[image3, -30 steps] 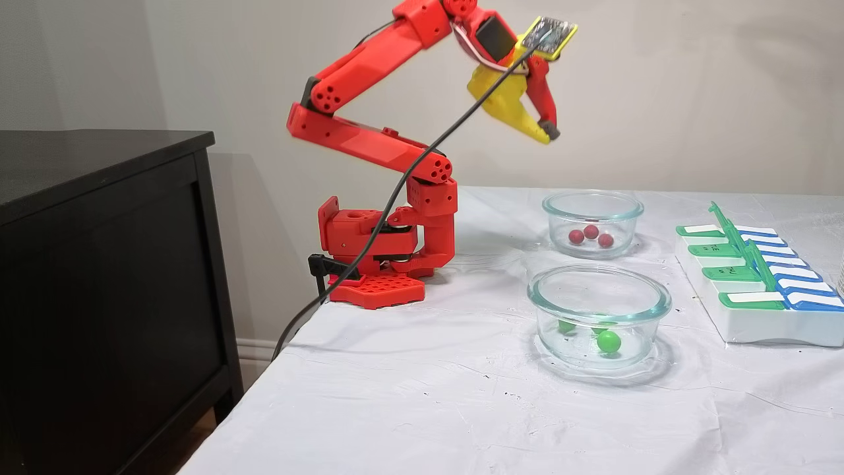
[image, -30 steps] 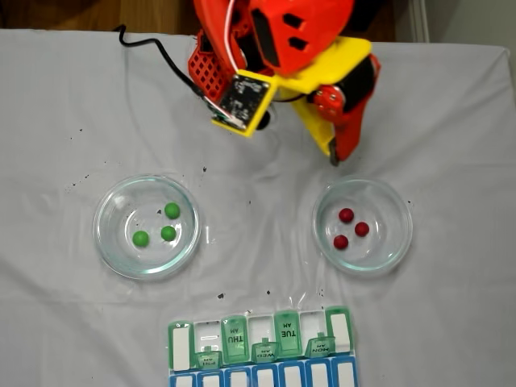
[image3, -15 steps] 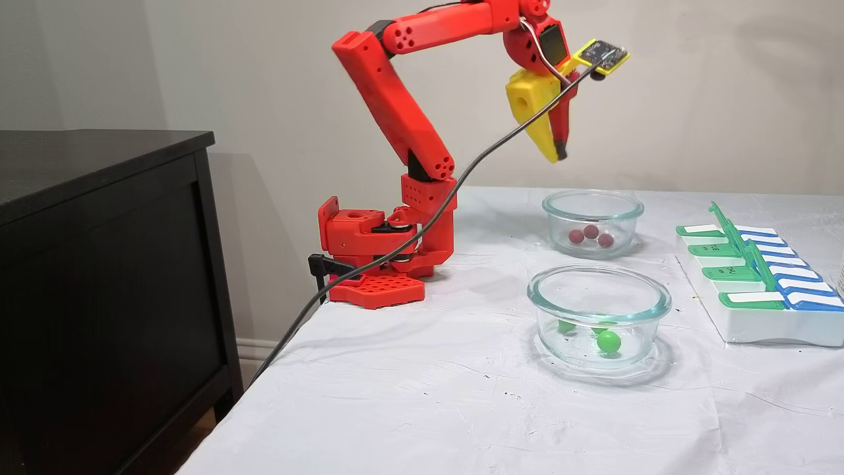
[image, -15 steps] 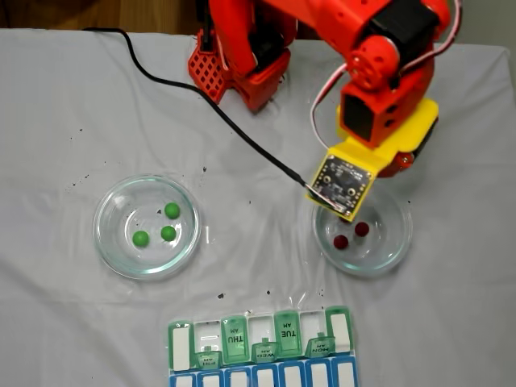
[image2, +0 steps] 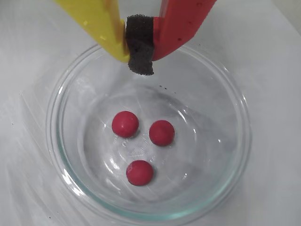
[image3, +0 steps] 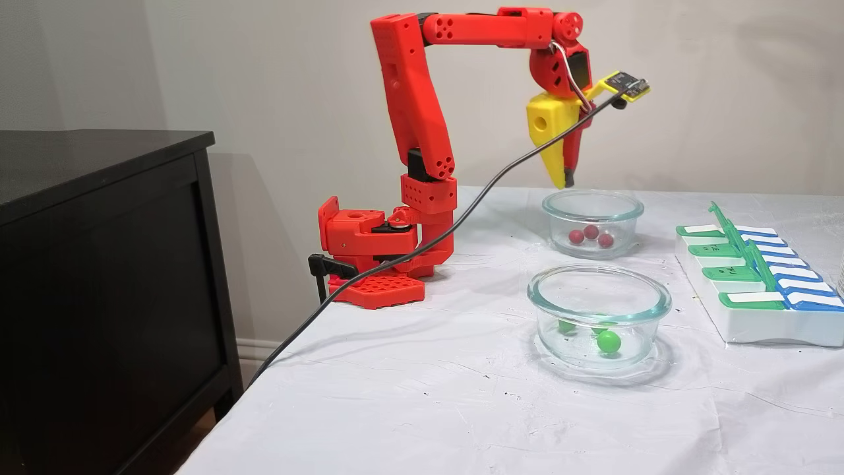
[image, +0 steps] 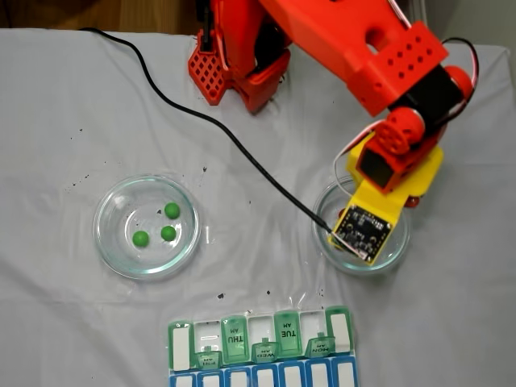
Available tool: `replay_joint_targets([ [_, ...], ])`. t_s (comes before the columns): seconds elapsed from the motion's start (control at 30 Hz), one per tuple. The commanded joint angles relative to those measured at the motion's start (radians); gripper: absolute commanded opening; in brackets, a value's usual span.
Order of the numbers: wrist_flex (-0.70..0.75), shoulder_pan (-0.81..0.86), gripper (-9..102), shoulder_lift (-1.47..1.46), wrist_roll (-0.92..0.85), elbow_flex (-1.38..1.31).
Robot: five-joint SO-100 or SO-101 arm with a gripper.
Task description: Sort medicines into box.
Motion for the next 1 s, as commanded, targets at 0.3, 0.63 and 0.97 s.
replay_joint_targets([
  [0.3, -0.020, 0.021, 1, -0.012, -0.029, -0.160],
  [0.63, -0.112, 0.077, 12, -0.077, -0.046, -0.066],
  [0.97, -0.170, 0.084, 11, -0.141, -0.048, -0.032],
])
